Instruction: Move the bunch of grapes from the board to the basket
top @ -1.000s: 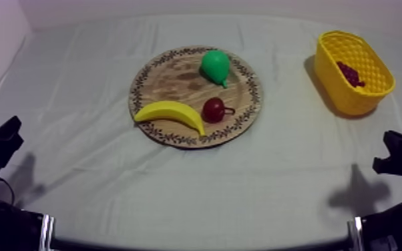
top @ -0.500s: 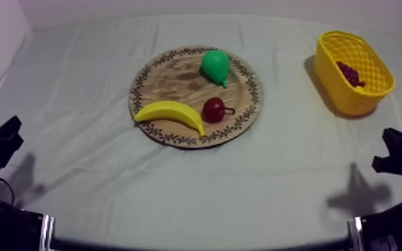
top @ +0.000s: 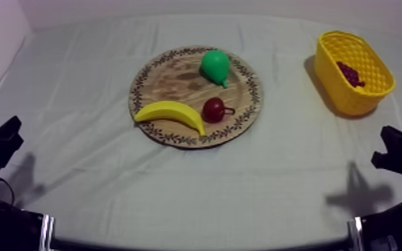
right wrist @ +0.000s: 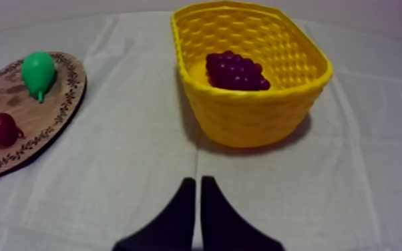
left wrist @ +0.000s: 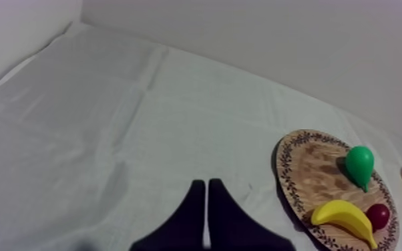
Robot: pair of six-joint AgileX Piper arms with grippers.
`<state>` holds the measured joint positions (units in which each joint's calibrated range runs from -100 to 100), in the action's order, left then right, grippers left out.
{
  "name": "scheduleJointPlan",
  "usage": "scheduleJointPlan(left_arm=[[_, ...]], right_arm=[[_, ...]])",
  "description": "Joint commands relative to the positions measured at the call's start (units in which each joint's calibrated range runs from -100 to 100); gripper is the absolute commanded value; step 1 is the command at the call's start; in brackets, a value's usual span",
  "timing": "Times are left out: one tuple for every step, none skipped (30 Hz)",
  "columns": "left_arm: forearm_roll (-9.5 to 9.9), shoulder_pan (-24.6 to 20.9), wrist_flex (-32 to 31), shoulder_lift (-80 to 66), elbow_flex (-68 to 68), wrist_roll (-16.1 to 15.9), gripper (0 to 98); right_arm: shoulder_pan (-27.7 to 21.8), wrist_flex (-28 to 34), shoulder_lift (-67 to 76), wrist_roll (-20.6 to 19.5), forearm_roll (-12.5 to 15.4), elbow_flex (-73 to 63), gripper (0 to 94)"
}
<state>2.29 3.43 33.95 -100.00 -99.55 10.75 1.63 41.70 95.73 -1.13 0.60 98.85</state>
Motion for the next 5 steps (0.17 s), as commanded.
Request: scheduleJointPlan(left_arm=[[-0.01, 0.01, 0.00, 0.00, 0.00, 0.02, 0.0], [-0.01, 0.01, 0.00, 0.00, 0.00, 0.02, 0.0], [-0.01, 0.01, 0.00, 0.00, 0.00, 0.02, 0.0], [-0.01, 0.01, 0.00, 0.00, 0.00, 0.02, 0.0], [-0.01, 0.01, 0.00, 0.00, 0.00, 0.02, 0.0]], right_arm=[[0.03, 0.09, 0.03, 0.84, -0.04, 0.03, 0.5], [0.04, 0.09, 0.03, 1.21, -0.04, 0.03, 0.5], [0.04, 0.09, 0.03, 1.44, -0.04, 0.04, 0.5], [0.05, 0.08, 0.03, 1.56, -0.04, 0.04, 0.5], [0.05, 0.08, 0.03, 1.58, -0.04, 0.04, 0.5]])
